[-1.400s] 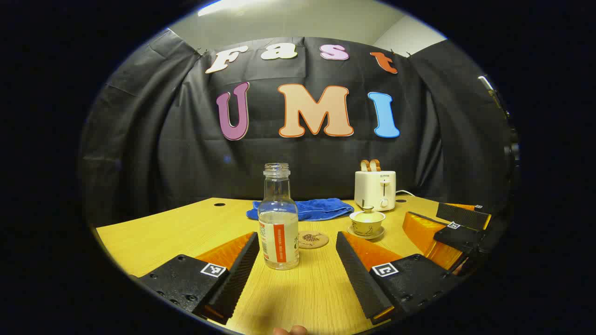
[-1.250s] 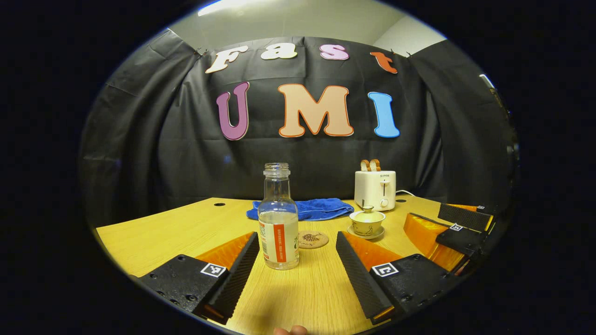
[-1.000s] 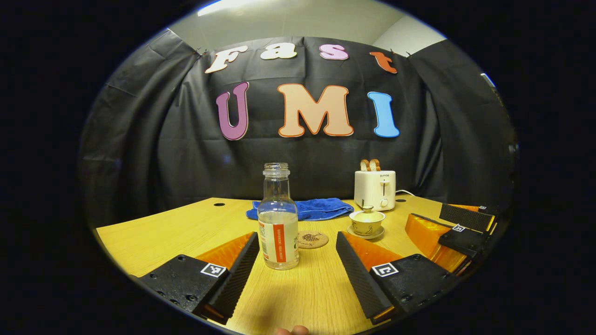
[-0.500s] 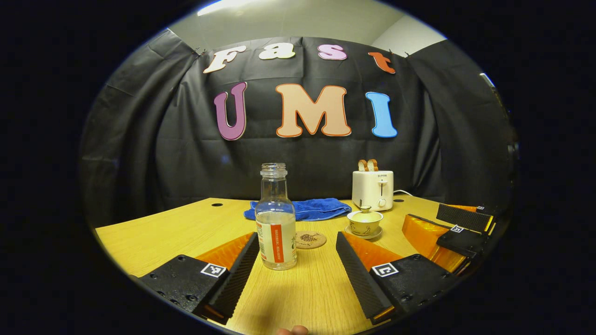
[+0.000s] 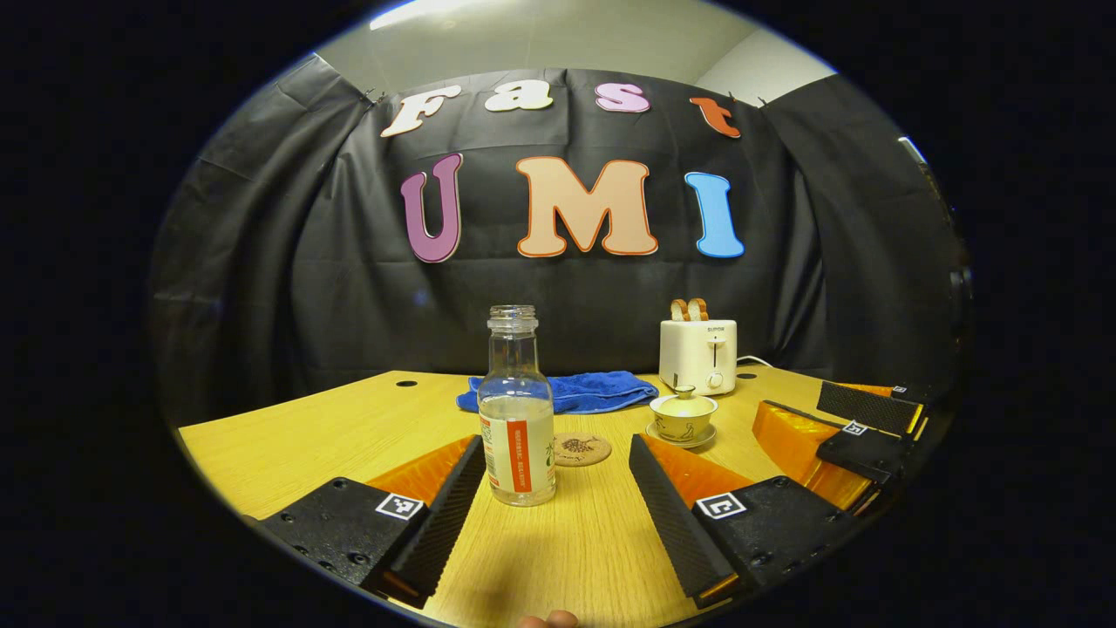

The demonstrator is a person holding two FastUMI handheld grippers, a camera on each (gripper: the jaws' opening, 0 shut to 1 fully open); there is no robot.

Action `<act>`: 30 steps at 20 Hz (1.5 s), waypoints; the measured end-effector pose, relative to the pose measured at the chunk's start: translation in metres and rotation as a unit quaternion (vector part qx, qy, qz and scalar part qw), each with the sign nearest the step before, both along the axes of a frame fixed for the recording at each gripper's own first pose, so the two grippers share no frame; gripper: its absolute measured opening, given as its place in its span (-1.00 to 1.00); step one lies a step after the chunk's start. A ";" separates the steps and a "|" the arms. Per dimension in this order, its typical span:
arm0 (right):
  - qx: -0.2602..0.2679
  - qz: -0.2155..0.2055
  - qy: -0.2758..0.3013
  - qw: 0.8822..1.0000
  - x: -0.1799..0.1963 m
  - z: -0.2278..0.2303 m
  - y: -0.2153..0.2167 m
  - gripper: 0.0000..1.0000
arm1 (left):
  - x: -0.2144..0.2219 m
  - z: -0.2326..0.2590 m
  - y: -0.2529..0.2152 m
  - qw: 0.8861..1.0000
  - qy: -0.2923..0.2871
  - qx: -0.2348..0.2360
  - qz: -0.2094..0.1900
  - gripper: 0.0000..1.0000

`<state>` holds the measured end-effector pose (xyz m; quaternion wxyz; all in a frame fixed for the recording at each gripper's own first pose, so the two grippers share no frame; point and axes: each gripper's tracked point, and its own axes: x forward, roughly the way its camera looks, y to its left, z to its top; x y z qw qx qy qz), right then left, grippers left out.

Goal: Open the teacup lid with one hand, grasp the water bottle and pour water into the teacup with the other hand; after pouring, place the water bottle on the coaster and then close the teacup lid.

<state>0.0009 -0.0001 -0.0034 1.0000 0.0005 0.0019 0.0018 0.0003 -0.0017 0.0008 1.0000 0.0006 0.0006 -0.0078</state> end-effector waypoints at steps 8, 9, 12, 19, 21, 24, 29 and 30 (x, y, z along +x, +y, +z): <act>0.000 0.007 0.001 1.000 0.064 -0.002 0.004 0.96 | 0.000 0.000 0.000 1.000 0.000 0.000 0.000 0.94; 0.000 0.011 0.004 1.000 0.076 -0.002 0.006 0.98 | 0.000 0.000 0.000 1.000 0.000 0.000 0.000 0.94; 0.001 0.017 0.003 1.000 0.111 -0.003 0.008 0.99 | 0.000 0.000 0.000 1.000 -0.001 0.000 0.000 0.94; -0.001 0.025 0.007 1.000 0.177 -0.007 0.018 0.93 | 0.000 0.000 0.000 1.000 -0.001 0.000 0.001 0.94; -0.005 0.028 0.026 0.999 0.188 -0.012 0.021 0.99 | 0.000 0.000 0.000 1.000 -0.001 0.000 0.001 0.94; -0.016 0.038 0.054 0.998 0.196 -0.021 0.027 0.93 | 0.000 0.000 0.000 1.000 -0.001 0.000 0.001 0.94; -0.050 0.051 0.077 0.994 0.199 -0.028 0.034 0.95 | 0.000 0.000 0.000 1.000 -0.001 0.000 0.001 0.94; -0.054 0.054 0.078 0.994 0.200 -0.029 0.036 0.93 | 0.000 0.000 0.000 1.000 -0.001 0.000 0.001 0.94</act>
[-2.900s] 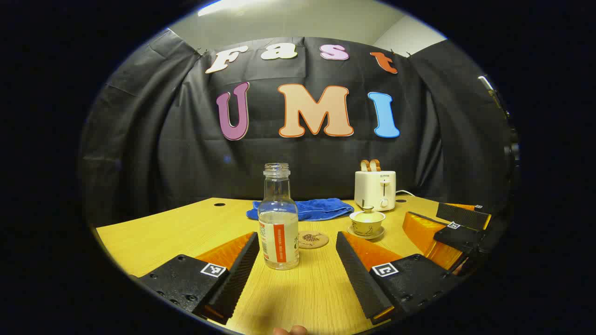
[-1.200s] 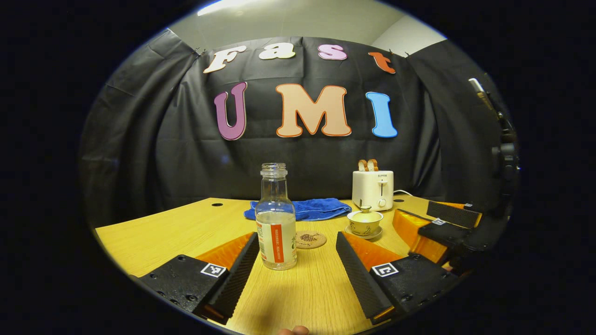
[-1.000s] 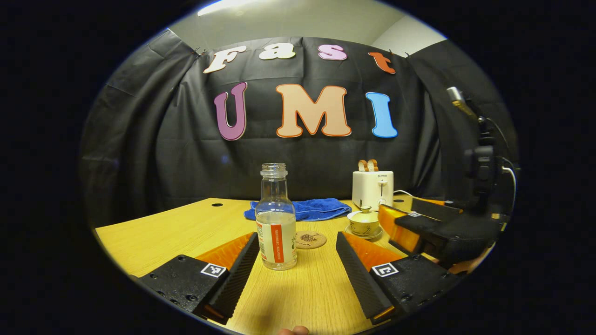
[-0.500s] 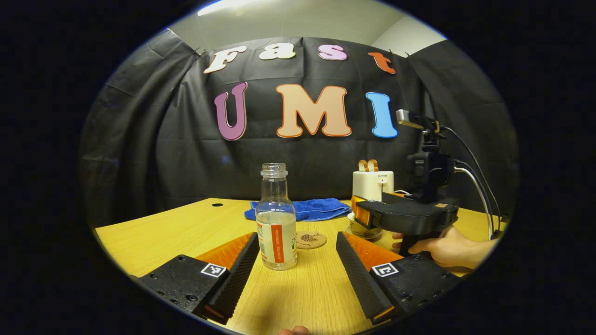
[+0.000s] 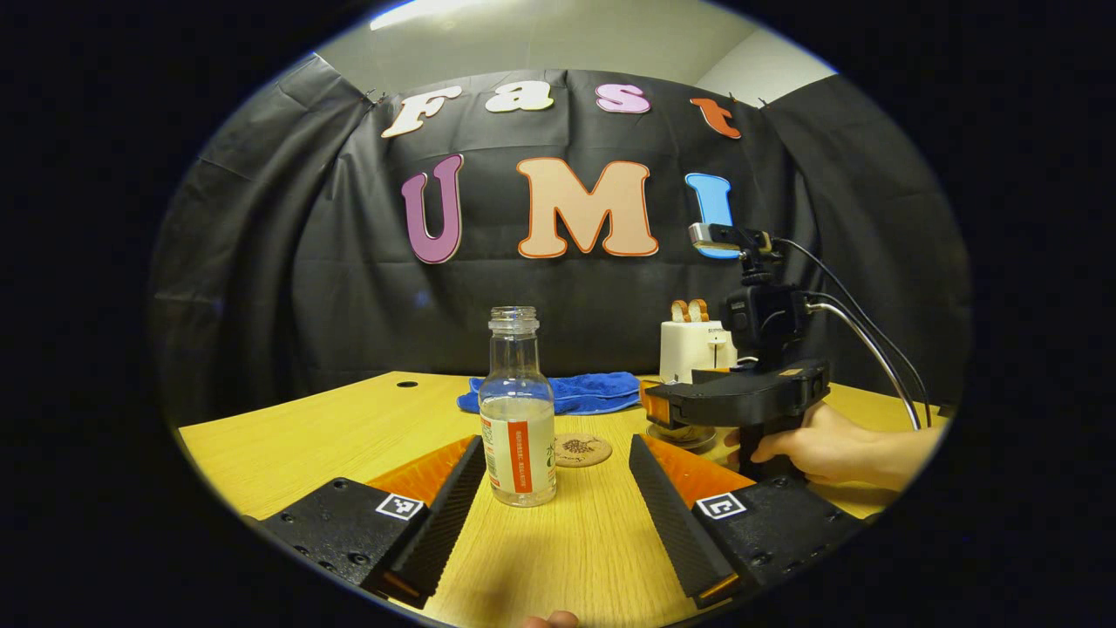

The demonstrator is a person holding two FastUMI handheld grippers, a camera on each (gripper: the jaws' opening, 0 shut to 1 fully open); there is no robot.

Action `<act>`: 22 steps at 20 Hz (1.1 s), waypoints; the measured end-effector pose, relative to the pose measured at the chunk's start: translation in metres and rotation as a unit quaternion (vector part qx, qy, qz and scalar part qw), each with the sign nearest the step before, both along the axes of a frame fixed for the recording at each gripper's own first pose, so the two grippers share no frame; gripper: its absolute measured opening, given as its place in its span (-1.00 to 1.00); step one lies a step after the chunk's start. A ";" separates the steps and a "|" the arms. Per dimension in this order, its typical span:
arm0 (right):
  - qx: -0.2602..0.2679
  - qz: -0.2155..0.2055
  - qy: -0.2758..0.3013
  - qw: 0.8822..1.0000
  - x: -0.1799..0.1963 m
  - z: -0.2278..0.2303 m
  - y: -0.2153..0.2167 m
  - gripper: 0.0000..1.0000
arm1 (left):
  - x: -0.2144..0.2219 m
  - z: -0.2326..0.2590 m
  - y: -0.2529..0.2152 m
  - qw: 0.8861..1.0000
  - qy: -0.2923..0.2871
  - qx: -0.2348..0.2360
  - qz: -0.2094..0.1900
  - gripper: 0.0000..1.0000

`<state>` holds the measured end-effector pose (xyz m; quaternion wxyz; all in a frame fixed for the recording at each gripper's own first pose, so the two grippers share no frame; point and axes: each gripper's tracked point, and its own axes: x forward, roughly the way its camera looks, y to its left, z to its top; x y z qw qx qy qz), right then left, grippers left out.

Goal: Open the teacup lid with one hand, grasp the water bottle and pour water into the teacup with the other hand; after pouring, place the water bottle on the coaster and then close the teacup lid.

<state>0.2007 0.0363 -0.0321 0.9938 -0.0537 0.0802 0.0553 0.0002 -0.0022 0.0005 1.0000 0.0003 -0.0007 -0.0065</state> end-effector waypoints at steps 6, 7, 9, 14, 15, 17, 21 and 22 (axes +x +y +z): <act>-0.005 0.000 0.007 1.000 0.000 -0.001 0.000 0.31 | 0.001 0.000 0.001 1.000 0.000 0.000 0.000 0.94; -0.007 -0.003 0.006 1.000 0.002 -0.002 -0.002 0.15 | 0.000 0.000 0.000 1.000 0.000 0.000 0.000 0.94; 0.001 -0.007 0.010 1.000 0.002 -0.003 -0.005 -0.17 | 0.001 0.001 0.001 1.000 0.000 0.000 0.000 0.94; -0.003 -0.015 0.005 1.000 0.002 -0.003 -0.007 -0.31 | 0.000 0.000 0.001 1.000 0.000 0.000 0.000 0.94; -0.006 -0.013 0.002 1.000 0.002 -0.001 -0.005 -0.31 | 0.000 0.000 0.000 1.000 0.000 0.000 0.000 0.94; -0.010 -0.009 -0.006 1.000 0.002 0.002 -0.003 -0.31 | 0.000 0.000 0.000 1.000 0.000 0.000 0.000 0.94; 0.005 -0.005 -0.043 0.999 -0.003 0.015 -0.004 -0.31 | 0.000 0.000 0.000 1.000 -0.001 0.000 0.000 0.94; 0.014 -0.004 -0.051 0.999 -0.005 0.017 -0.007 -0.31 | 0.000 0.000 0.000 1.000 -0.001 0.000 0.000 0.94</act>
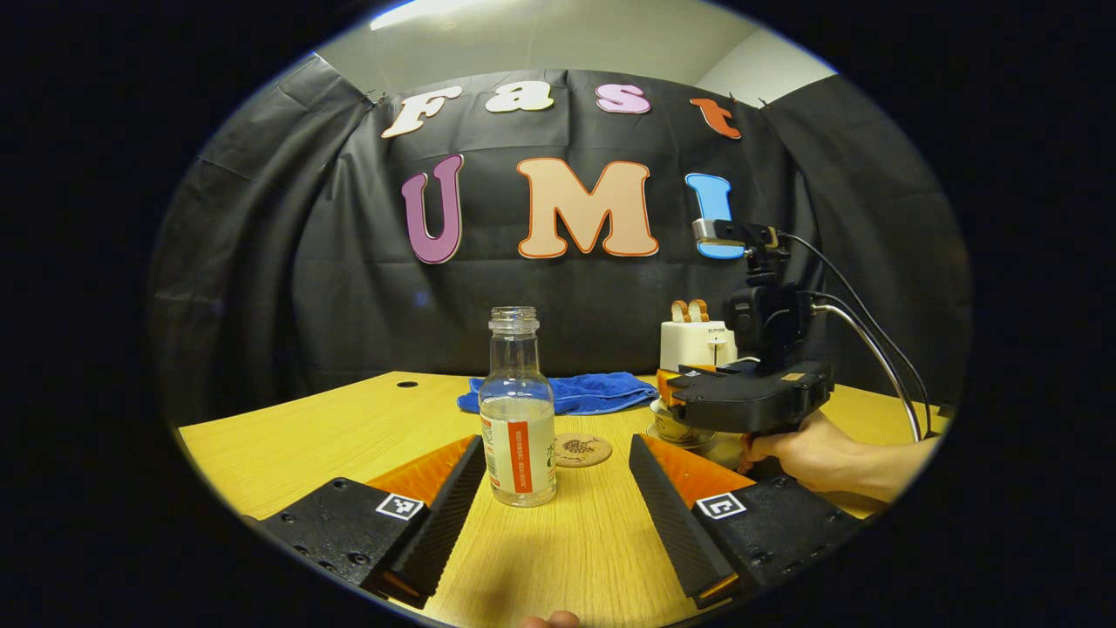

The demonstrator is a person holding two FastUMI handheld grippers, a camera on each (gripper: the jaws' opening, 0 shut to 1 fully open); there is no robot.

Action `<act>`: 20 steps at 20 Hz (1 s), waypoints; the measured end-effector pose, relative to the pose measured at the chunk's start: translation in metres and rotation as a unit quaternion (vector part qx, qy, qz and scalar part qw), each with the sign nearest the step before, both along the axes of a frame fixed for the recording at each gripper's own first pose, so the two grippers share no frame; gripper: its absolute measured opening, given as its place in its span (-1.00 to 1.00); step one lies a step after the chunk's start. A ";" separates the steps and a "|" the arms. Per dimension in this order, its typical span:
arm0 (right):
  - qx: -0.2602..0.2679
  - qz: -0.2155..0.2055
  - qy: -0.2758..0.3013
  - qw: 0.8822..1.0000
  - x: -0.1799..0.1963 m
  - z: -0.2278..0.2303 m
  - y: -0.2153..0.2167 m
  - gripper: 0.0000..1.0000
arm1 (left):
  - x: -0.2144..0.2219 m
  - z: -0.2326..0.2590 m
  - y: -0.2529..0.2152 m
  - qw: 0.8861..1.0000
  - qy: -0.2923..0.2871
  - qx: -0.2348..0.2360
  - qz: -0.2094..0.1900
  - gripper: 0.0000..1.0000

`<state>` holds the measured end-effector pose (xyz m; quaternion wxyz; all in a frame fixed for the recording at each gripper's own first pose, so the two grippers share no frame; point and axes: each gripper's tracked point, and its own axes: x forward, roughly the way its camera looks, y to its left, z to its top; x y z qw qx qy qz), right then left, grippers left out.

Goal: Open the teacup lid with one hand, grasp the water bottle and pour water into the teacup with the other hand; after pouring, place the water bottle on the coaster and then close the teacup lid.

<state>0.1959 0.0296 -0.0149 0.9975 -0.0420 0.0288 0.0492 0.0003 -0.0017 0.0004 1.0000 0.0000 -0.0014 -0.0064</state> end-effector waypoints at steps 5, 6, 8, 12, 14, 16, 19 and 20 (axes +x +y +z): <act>0.042 0.009 -0.016 0.999 -0.005 0.006 -0.006 -0.33 | 0.000 0.001 0.000 1.000 0.000 0.000 0.000 0.94; 0.042 0.011 -0.014 0.999 -0.009 0.005 -0.005 -0.32 | 0.000 0.000 0.000 1.000 0.000 0.000 0.000 0.94; 0.041 0.007 -0.014 0.999 -0.014 0.006 -0.009 -0.31 | 0.000 0.000 0.000 1.000 0.000 0.000 0.000 0.94; 0.041 -0.001 -0.016 0.999 -0.034 0.008 -0.018 -0.32 | 0.000 0.000 0.000 1.000 0.000 0.000 0.000 0.94; 0.040 -0.002 -0.017 0.999 -0.050 0.009 -0.023 -0.31 | 0.000 0.000 0.000 1.000 0.000 0.000 0.000 0.94; 0.041 0.004 -0.017 0.999 -0.067 0.010 -0.027 -0.32 | 0.000 0.000 0.001 1.000 0.000 0.000 0.000 0.94; 0.042 0.011 -0.017 0.999 -0.100 0.013 -0.036 -0.31 | -0.001 0.000 0.004 1.000 0.001 0.000 0.007 0.94; 0.043 0.017 -0.018 0.999 -0.113 0.013 -0.038 -0.31 | -0.001 0.000 0.005 1.000 0.000 0.000 0.011 0.94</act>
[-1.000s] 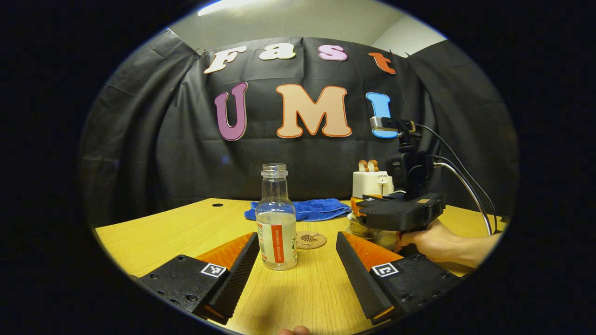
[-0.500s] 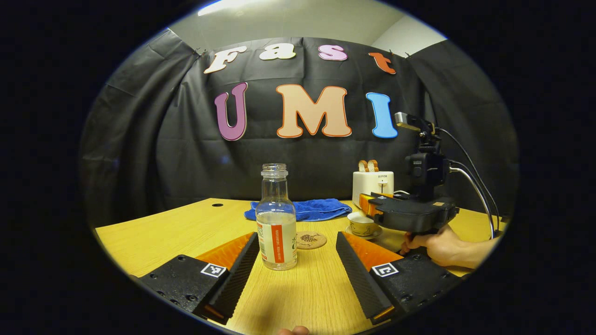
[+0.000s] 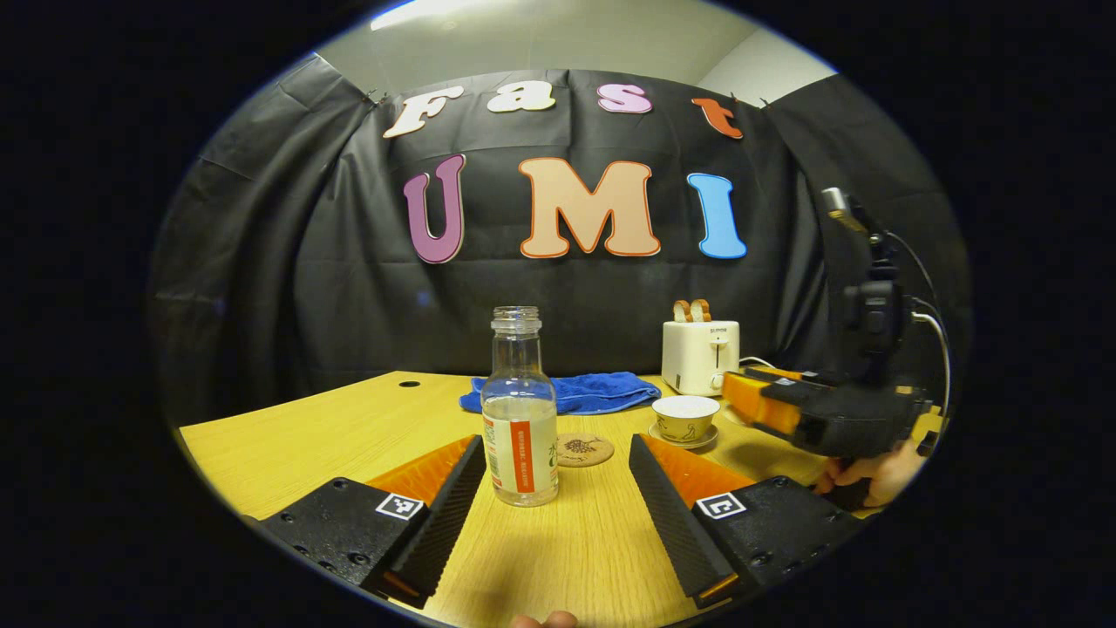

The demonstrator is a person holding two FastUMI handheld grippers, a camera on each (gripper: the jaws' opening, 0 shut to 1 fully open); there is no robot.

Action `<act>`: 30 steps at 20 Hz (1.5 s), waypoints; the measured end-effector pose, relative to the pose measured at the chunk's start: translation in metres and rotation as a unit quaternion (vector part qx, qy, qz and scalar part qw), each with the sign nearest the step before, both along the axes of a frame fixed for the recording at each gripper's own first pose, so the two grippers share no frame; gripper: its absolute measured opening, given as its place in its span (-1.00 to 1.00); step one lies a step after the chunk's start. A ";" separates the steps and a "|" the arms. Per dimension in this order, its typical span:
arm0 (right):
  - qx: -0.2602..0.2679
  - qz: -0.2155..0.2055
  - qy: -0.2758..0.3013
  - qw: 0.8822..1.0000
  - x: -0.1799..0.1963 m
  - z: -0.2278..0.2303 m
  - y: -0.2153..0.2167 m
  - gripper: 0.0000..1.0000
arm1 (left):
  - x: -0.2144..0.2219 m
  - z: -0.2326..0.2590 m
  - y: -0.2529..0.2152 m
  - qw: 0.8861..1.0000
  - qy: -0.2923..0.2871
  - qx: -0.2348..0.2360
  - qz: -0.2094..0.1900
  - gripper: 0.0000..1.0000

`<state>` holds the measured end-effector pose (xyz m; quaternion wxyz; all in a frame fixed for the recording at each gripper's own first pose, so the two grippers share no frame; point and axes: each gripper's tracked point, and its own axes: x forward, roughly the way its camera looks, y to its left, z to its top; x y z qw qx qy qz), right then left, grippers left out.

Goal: Open the teacup lid with one hand, grasp the water bottle and pour water into the teacup with the other hand; after pouring, place the water bottle on the coaster and then close the teacup lid.

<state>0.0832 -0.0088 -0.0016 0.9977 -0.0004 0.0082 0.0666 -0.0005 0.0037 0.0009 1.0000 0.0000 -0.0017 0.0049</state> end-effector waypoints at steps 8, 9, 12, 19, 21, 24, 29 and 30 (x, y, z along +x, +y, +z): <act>-0.001 -0.025 -0.003 1.000 -0.068 0.005 -0.038 -0.32 | 0.006 -0.001 0.012 1.000 0.002 0.002 0.027 0.94; -0.001 -0.028 -0.003 1.000 -0.072 0.005 -0.041 -0.31 | 0.009 0.000 0.012 1.000 0.002 0.002 0.024 0.94; -0.001 -0.028 -0.003 1.000 -0.078 0.005 -0.041 -0.32 | 0.021 -0.001 0.023 0.999 0.002 0.002 0.033 0.97; -0.001 -0.029 -0.003 1.000 -0.078 0.004 -0.042 -0.33 | 0.057 -0.003 0.036 0.999 0.005 0.002 0.039 0.94; -0.001 -0.029 -0.003 1.000 -0.078 0.004 -0.042 -0.33 | 0.068 -0.003 0.037 0.999 0.005 0.002 0.038 0.95; -0.001 -0.029 -0.003 1.000 -0.078 0.004 -0.042 -0.33 | 0.085 -0.004 0.038 0.999 0.006 0.003 0.035 0.95; -0.001 -0.028 -0.003 1.000 -0.078 0.003 -0.042 -0.33 | 0.105 -0.006 0.038 1.000 0.006 0.004 0.028 0.94; 0.000 -0.028 -0.004 1.000 -0.078 0.003 -0.043 -0.32 | 0.108 -0.006 0.038 1.000 0.007 0.003 0.026 0.94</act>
